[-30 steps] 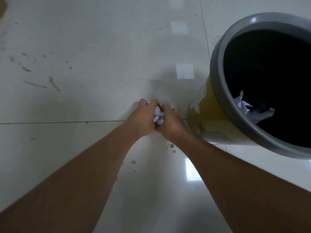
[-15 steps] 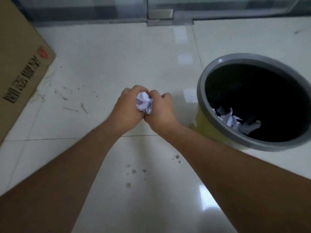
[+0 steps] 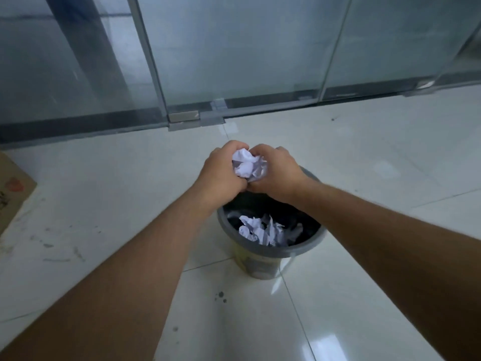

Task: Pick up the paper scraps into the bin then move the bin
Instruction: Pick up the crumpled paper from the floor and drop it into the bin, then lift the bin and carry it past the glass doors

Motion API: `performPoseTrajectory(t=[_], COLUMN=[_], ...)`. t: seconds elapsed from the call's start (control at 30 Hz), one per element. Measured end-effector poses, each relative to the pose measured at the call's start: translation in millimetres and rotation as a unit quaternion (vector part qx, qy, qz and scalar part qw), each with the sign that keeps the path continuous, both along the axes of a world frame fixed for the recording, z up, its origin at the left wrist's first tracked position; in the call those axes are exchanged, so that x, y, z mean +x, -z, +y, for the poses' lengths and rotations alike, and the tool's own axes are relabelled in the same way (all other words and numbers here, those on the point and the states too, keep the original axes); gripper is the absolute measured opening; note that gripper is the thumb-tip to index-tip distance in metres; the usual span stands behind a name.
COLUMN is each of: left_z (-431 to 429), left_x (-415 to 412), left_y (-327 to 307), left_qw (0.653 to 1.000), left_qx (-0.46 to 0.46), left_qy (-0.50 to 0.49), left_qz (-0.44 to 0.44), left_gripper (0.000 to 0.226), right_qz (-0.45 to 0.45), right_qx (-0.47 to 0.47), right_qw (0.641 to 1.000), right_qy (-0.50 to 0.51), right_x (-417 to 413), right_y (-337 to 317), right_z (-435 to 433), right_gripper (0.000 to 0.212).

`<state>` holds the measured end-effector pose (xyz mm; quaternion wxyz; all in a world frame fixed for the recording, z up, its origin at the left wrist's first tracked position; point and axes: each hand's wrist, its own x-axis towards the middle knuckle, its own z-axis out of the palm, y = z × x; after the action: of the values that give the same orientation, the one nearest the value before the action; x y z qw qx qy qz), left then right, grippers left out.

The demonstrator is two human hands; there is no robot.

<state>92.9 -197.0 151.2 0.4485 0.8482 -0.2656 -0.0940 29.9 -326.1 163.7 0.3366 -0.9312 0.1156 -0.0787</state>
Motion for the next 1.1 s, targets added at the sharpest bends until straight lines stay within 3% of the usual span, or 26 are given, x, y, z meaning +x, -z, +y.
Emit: performPoseTrajectory(t=[0.23,0.3,0.4,0.5,0.63,0.77,0.9,1.1], left_z=[-33,-31,-21,-4,22,38,36,14], left_x=[-19,-22,-24,-23,-12,-4,-16,-27], left_y=[0,1,6,16,29,47,60,73], left_qw=[0.998,0.996,0.980,0.977,0.993,0.984,0.974,0.976], left_qx=[0.038,0.066,0.157,0.160,0.118,0.149,0.186,0.166], left_qy=[0.047,0.063,0.104,0.124,0.004,-0.094,-0.075,-0.084], left_qz=[-0.002,0.024,0.055,0.065,-0.008,0.035,0.106,0.110], left_gripper=[0.092,0.106,0.128,0.127,0.090,0.078,0.077,0.052], right_qz=[0.003,0.029,0.114,0.158,0.113,0.091,0.151,0.149], right_qx=[-0.001,-0.016,-0.056,-0.074,-0.098,-0.098,-0.056,0.034], right_qw=[0.999,0.999,0.991,0.984,0.986,0.974,0.966,0.961], right_qy=[0.036,0.041,0.029,0.025,0.078,0.180,0.201,0.229], right_x=[-25,-26,-30,-36,-42,-56,-71,-71], right_y=[14,16,18,18,26,47,81,102], right_z=[-38,-42,-54,-71,-96,-113,-105,-95], right_gripper=[0.057,0.070,0.107,0.122,0.104,0.078,0.071,0.046])
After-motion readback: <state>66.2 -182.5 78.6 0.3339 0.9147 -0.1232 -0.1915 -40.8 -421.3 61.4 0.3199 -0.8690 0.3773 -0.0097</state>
